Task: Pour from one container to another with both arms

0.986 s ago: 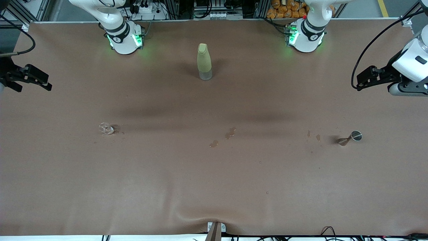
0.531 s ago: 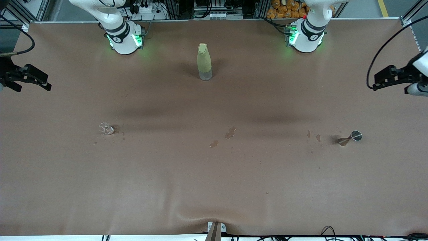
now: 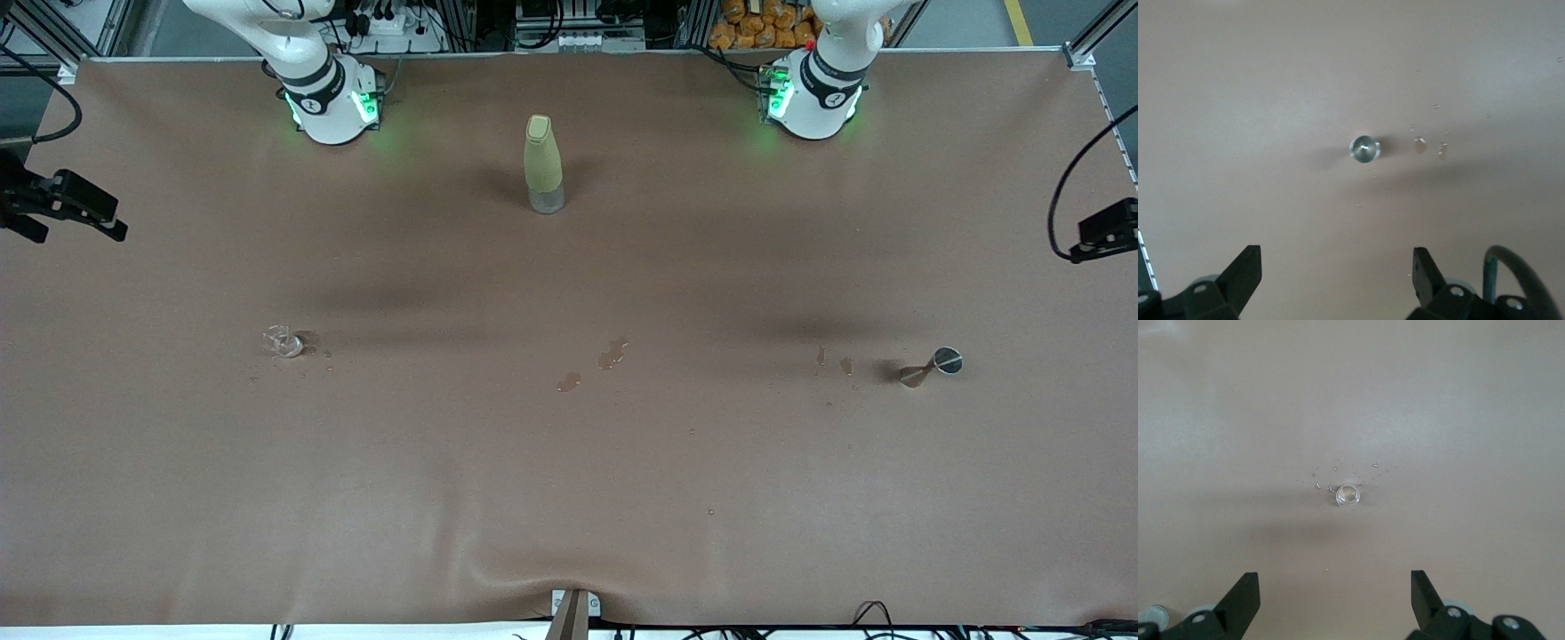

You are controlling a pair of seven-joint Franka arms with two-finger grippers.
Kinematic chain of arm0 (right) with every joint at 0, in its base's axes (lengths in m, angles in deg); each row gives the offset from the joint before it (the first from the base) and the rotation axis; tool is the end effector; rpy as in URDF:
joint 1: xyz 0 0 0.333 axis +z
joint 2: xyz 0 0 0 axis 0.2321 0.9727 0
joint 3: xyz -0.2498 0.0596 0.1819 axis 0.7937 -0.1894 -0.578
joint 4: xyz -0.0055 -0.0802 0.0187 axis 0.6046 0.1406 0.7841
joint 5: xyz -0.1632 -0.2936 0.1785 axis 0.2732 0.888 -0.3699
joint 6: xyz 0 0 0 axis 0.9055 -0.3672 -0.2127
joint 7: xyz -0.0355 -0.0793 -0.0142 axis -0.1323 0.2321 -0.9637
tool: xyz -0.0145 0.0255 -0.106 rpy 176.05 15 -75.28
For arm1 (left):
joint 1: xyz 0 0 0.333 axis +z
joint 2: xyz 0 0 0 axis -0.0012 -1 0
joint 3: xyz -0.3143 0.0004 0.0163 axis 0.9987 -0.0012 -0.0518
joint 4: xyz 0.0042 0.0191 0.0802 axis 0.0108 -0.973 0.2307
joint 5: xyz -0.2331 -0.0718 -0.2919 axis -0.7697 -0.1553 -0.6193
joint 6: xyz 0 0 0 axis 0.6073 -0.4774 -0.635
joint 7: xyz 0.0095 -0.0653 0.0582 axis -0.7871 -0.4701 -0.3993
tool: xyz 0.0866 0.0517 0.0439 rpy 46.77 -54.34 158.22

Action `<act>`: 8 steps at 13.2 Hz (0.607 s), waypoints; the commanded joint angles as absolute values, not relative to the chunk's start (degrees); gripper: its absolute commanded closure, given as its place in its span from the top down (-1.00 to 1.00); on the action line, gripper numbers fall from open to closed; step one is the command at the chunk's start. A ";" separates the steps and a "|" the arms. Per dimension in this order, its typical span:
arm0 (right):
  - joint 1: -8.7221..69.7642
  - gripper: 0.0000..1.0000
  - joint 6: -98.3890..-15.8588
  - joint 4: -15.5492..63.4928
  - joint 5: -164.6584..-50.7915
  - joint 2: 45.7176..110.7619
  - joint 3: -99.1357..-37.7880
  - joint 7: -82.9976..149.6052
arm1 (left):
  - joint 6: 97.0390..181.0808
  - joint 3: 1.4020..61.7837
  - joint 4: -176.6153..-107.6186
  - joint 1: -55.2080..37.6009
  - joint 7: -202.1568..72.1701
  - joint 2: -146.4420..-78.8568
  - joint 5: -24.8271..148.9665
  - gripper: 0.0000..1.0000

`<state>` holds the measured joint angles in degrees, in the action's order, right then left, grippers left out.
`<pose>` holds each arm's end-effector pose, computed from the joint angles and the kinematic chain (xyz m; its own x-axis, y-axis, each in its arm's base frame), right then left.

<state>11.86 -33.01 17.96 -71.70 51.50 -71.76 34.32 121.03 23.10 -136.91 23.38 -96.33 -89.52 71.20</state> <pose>0.5258 -0.0329 0.6299 0.9995 0.0050 0.0305 0.0055 -0.9999 -0.0159 0.5500 0.1350 0.5752 0.9799 -0.1964 0.0350 -0.1962 -0.9805 -0.0108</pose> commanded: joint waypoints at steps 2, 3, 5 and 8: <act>10.88 1.00 -32.21 16.44 -70.18 52.14 -71.80 28.85 | 122.00 23.73 -133.99 29.85 -103.52 -93.69 65.88 1.00; 10.70 1.00 -32.12 16.44 -70.18 52.14 -71.80 28.67 | 122.09 23.73 -133.64 31.87 -104.92 -95.01 65.62 1.00; 10.43 1.00 -32.12 16.44 -70.26 52.14 -71.80 28.67 | 122.09 23.73 -133.64 35.04 -109.74 -97.30 63.60 1.00; 10.61 1.00 -32.03 16.27 -68.35 52.05 -71.89 24.84 | 124.62 23.64 -133.64 36.63 -114.42 -99.77 63.50 1.00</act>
